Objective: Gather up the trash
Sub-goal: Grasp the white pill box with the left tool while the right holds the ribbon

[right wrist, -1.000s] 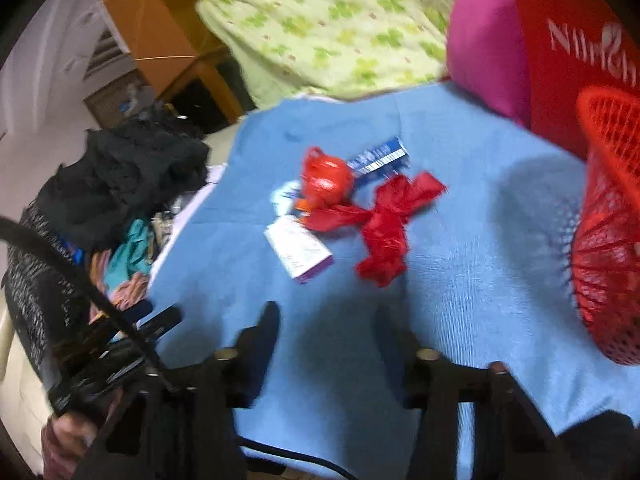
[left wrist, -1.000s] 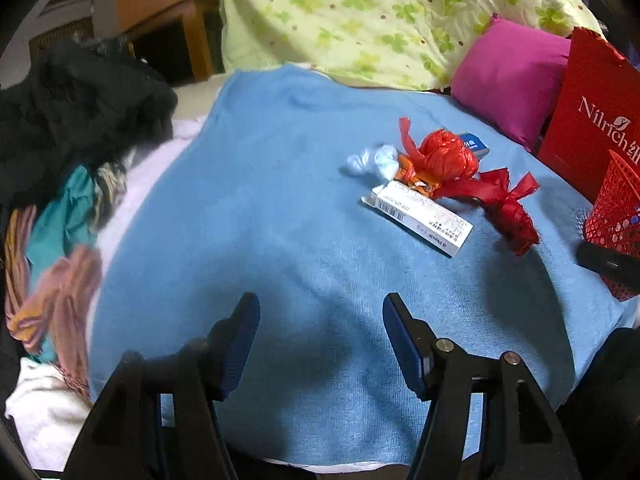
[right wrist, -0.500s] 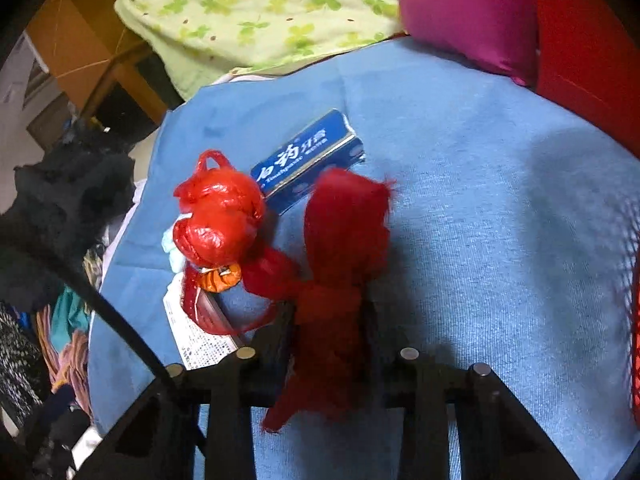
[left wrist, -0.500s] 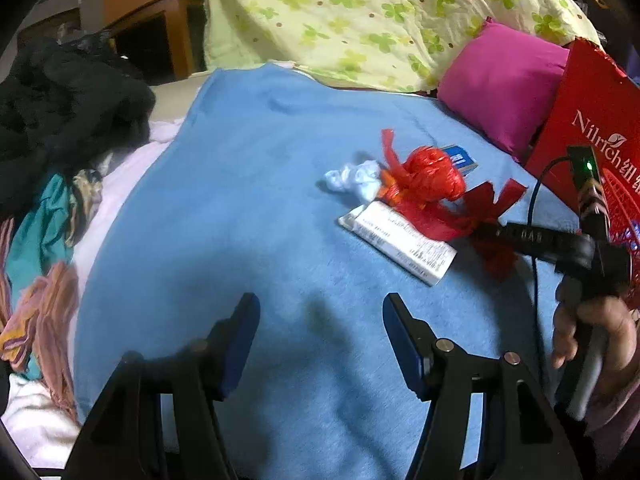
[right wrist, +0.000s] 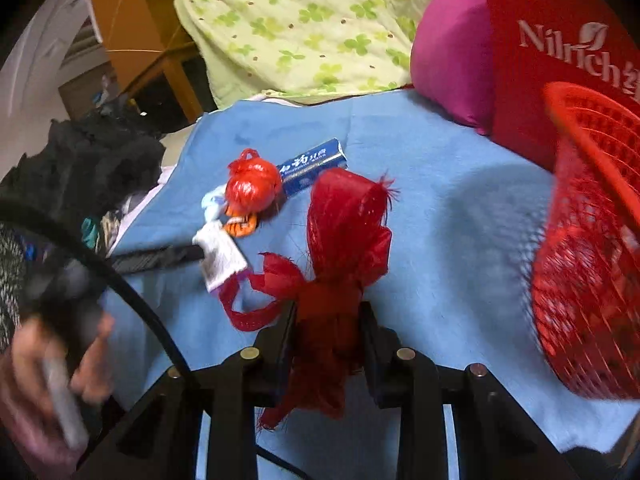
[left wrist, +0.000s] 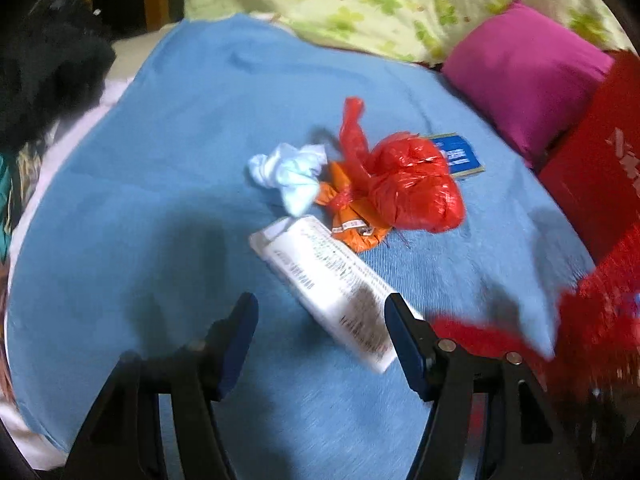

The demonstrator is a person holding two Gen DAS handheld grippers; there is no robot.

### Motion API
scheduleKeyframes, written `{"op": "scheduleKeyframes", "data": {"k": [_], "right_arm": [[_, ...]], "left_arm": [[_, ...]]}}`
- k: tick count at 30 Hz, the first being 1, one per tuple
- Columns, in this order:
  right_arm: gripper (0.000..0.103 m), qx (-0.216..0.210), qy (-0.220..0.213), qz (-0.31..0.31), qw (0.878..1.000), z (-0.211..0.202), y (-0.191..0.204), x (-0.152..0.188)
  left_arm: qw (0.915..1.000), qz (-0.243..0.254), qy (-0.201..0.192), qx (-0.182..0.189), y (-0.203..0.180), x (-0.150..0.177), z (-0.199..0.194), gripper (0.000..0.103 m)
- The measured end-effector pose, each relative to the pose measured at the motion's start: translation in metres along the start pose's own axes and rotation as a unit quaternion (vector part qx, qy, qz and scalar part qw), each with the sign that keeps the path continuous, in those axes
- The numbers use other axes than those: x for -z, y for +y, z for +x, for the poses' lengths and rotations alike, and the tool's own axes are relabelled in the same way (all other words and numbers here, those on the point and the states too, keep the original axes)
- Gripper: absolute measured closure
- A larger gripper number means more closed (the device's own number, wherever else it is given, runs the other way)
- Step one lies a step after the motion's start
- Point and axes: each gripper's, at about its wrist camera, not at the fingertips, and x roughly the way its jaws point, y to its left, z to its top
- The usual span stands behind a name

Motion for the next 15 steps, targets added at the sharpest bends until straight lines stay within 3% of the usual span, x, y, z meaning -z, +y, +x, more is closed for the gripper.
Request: {"op": "scheduleKeyframes", "data": {"k": [7,12,15], "right_arm": [[0.071,0.000,0.012,0.000,1.000,-0.005,-0.010,0.027],[0.071,-0.010,0.019,0.008,1.000,-0.002,-0.013,0.033],[0.071,-0.012,0.014,0.007,1.000,-0.005,-0.011,0.033]], "left_arm": [[0.9983,-0.045,0.027,-0.027,-0.020,-0.007,0.030,0.033],[0.9978,-0.056,0.019,-0.031,-0.022,-0.004,0.034,0.033],[0.9981,-0.054,0.014,-0.027,-0.016,0.002,0.030,0.040]]}}
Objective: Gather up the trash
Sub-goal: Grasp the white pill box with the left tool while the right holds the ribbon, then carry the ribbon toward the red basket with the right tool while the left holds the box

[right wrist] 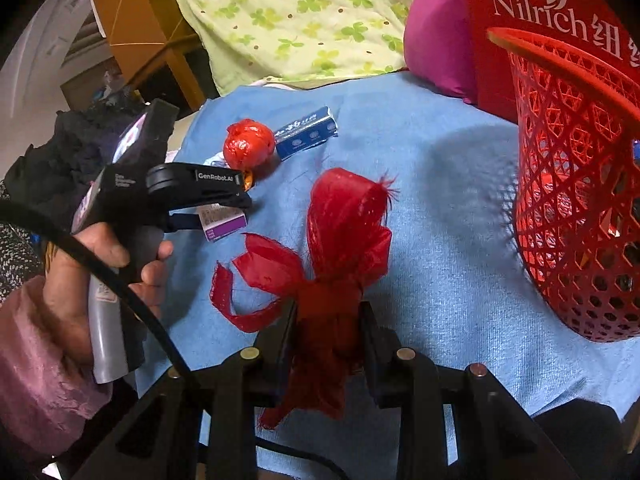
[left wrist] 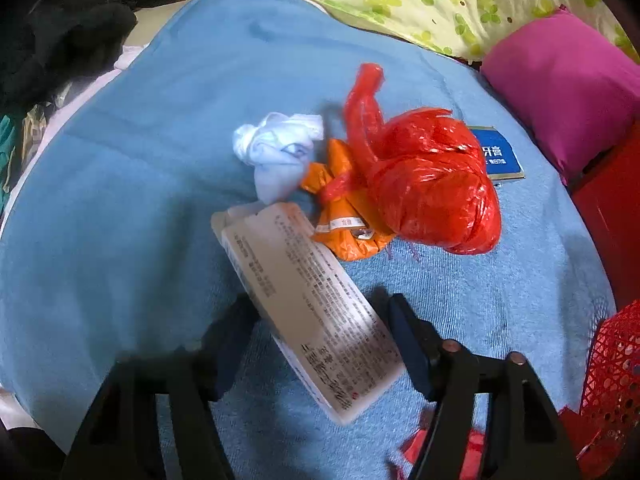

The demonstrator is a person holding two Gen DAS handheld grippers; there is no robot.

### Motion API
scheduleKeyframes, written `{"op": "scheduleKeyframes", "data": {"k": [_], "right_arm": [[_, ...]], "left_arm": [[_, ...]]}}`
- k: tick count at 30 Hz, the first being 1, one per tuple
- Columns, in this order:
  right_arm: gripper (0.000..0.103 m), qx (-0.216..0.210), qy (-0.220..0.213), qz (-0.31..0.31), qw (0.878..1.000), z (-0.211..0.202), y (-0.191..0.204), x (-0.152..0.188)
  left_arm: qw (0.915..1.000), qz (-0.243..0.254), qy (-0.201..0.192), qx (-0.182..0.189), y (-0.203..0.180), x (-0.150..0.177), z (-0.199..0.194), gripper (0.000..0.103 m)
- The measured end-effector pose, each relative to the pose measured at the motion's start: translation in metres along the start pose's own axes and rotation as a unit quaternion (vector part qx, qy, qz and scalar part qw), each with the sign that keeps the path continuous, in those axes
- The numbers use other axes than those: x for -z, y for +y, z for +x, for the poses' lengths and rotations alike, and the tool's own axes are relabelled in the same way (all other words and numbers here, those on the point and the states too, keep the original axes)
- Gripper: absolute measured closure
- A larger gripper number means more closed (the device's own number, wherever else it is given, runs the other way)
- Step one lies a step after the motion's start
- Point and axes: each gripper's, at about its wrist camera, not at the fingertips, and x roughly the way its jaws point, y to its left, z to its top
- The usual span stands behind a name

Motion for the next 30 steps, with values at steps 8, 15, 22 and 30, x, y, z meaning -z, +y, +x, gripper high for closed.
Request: {"op": "scheduleKeyframes", "data": {"k": [8,15,22,30], "right_arm": [[0.071,0.001,-0.019,-0.004,1.000,-0.014,0.008,-0.005],[0.071,0.000,-0.032,-0.019,0.999,-0.030,0.024,-0.006],[0.071,-0.006,-0.039,-0.027,0.999,-0.039,0.034,-0.006],[0.071,-0.010,-0.073,-0.048,0.996,-0.066,0.054,-0.013]], "left_arm": [[1.0000,0.004,-0.002,0.002,0.029,0.012,-0.014,0.080],[0.9998,0.016,-0.011,0.005,0.063,0.039,-0.039,0.081],[0.9986,0.027,-0.038,0.026,0.092,0.064,-0.084,0.081],[0.9899,0.070,-0.123,-0.013,0.076,0.070,-0.152,0.081]]}}
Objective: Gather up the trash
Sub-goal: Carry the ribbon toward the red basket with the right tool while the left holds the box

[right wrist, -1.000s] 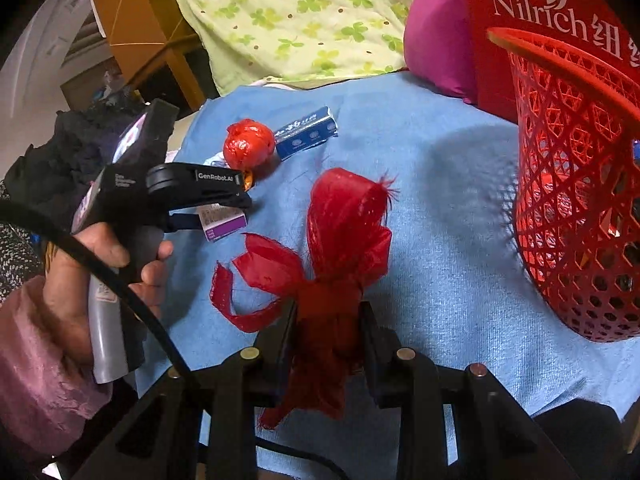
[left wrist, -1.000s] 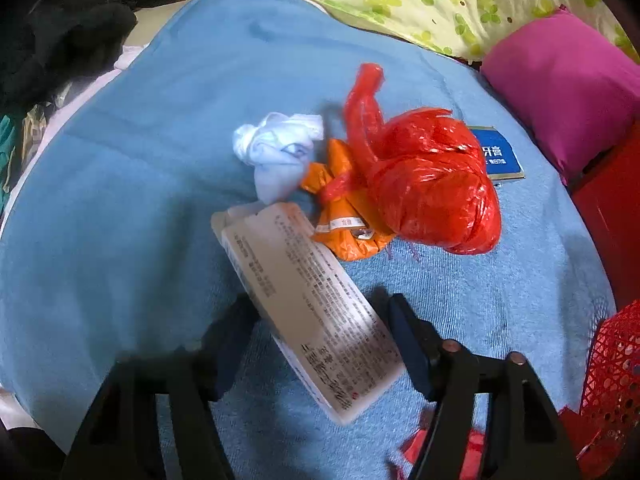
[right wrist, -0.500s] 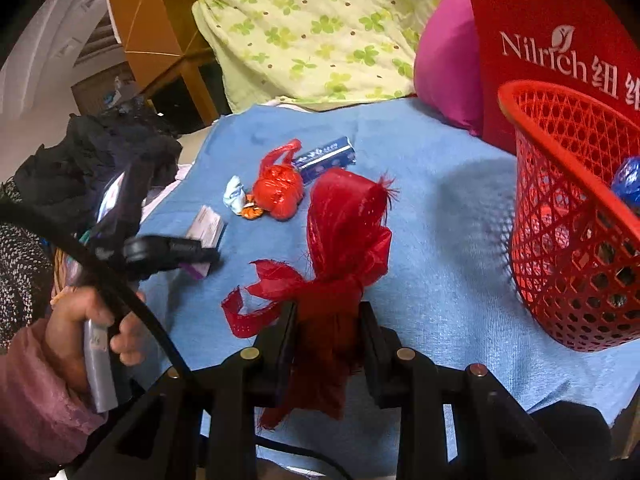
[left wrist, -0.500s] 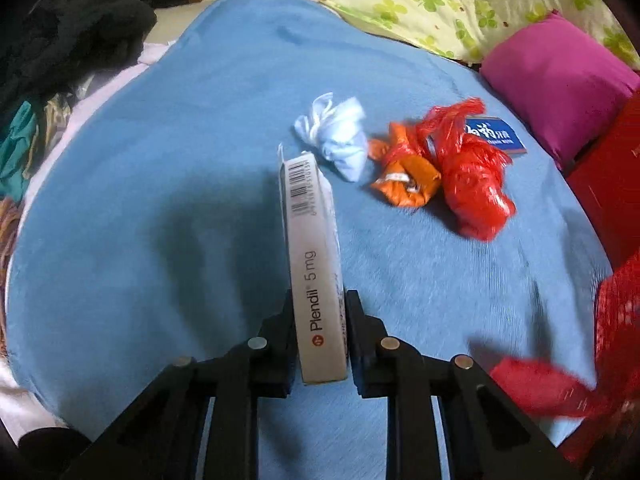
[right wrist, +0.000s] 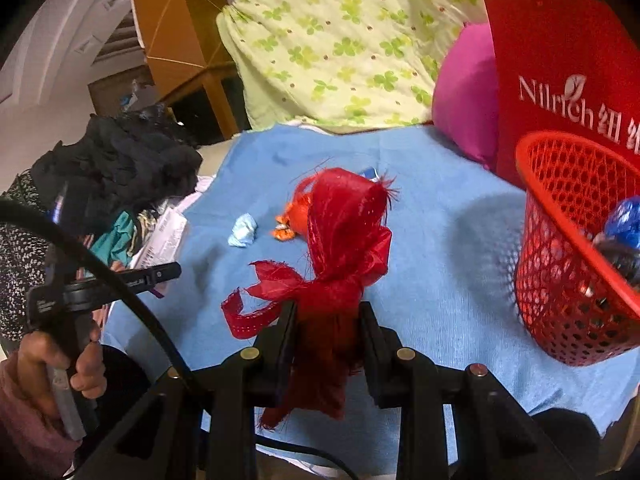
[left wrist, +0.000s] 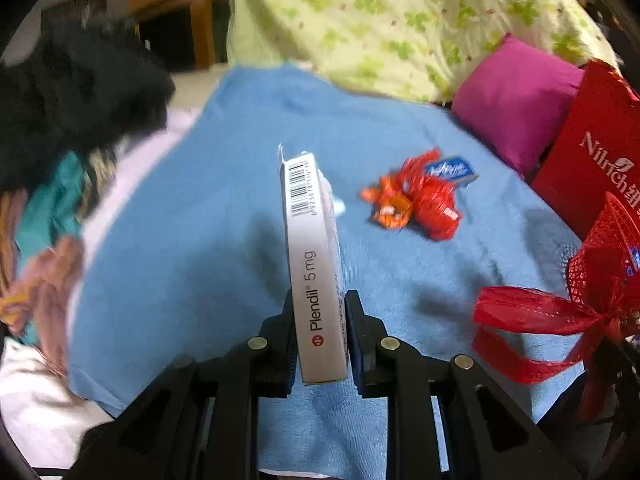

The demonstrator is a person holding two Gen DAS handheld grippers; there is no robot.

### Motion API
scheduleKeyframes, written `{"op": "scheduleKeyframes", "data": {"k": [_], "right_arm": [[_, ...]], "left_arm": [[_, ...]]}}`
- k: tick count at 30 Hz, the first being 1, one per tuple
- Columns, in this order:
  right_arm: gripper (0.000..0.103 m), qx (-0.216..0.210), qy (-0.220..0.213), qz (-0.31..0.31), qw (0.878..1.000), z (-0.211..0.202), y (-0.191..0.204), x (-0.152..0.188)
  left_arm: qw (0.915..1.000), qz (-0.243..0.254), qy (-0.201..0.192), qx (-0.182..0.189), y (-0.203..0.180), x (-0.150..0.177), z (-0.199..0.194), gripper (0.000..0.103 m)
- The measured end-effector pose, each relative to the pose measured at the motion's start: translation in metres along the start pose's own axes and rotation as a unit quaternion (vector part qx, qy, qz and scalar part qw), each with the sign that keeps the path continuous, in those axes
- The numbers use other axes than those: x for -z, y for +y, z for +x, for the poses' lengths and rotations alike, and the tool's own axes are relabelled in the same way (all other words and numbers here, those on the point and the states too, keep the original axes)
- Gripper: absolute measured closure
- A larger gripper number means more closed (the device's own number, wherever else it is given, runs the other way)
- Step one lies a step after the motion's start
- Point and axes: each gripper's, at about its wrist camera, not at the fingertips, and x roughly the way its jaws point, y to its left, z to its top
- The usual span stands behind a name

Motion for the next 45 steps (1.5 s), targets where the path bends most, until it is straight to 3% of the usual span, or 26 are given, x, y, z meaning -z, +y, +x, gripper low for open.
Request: {"op": "scheduleKeyframes", "data": {"k": [7,13,27,45], "right_arm": [[0.071,0.003,-0.033,-0.018,0.999,-0.027,0.012,-0.011],[0.071,0.000,-0.052,-0.022,0.998,-0.044,0.018,-0.013],[0.071,-0.007,-0.095,-0.029,0.995,-0.079,0.028,-0.017],[0.071,-0.012,-0.113,-0.023,0.993,-0.092,0.023,-0.021]], "left_arm": [[0.9957,0.042,-0.079,-0.023,-0.022,-0.007,-0.056,0.081],[0.9911,0.061,-0.116,-0.024,-0.032,-0.007,-0.090,0.080],[0.9843,0.086,-0.152,-0.027,-0.048,0.000,-0.129,0.080],[0.9814,0.100,-0.162,-0.025,-0.059,0.002,-0.145,0.080]]}}
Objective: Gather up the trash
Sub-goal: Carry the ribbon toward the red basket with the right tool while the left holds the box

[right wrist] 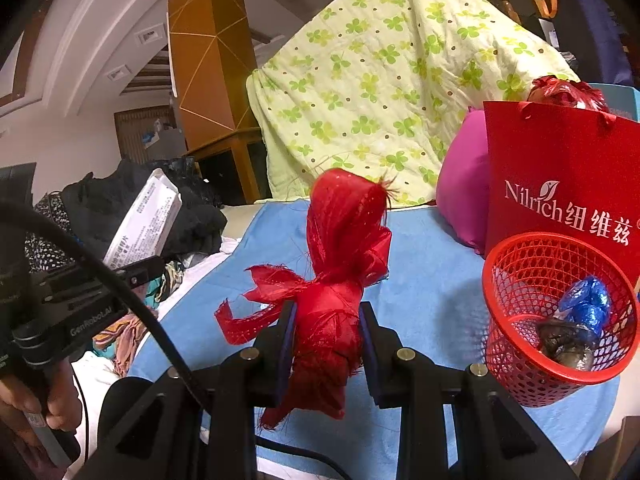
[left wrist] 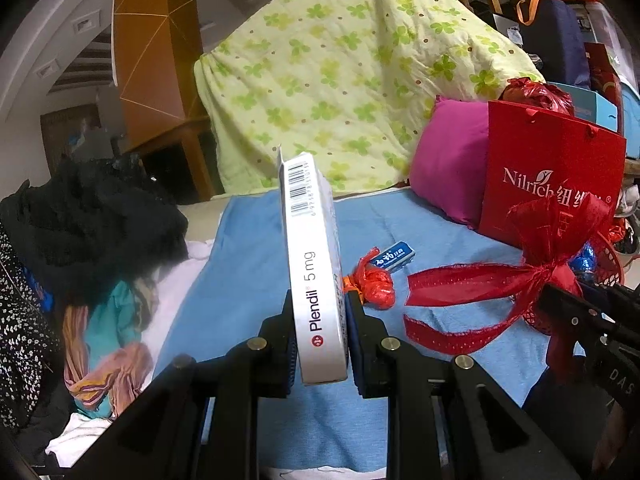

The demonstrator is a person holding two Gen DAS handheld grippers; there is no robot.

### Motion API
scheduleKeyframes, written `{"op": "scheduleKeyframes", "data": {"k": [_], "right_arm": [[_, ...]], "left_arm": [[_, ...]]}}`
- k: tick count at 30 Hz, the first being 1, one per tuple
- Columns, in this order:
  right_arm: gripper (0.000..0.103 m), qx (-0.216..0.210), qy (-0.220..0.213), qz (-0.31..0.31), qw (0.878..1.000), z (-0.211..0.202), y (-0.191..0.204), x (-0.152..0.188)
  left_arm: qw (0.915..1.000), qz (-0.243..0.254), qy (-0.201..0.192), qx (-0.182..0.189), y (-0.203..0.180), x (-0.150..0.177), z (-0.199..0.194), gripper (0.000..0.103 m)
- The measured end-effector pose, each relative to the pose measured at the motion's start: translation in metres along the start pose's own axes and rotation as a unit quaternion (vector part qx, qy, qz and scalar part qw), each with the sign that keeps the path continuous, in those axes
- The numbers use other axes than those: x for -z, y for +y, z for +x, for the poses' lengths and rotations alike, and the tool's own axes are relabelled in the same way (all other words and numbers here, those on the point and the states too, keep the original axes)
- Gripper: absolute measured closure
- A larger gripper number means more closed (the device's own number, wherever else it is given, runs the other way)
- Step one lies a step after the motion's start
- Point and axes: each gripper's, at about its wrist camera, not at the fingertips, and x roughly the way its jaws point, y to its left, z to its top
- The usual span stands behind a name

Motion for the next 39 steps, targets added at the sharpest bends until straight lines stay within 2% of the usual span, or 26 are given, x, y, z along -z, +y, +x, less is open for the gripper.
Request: {"op": "scheduleKeyframes", "data": {"k": [39], "right_arm": [[0.071,0.004,-0.024,0.033,0.999,-0.024,-0.023,-0.003]], "left_arm": [[0.9993,0.030,0.012,0.020,-0.031,0.001,-0.003,0.080]]}}
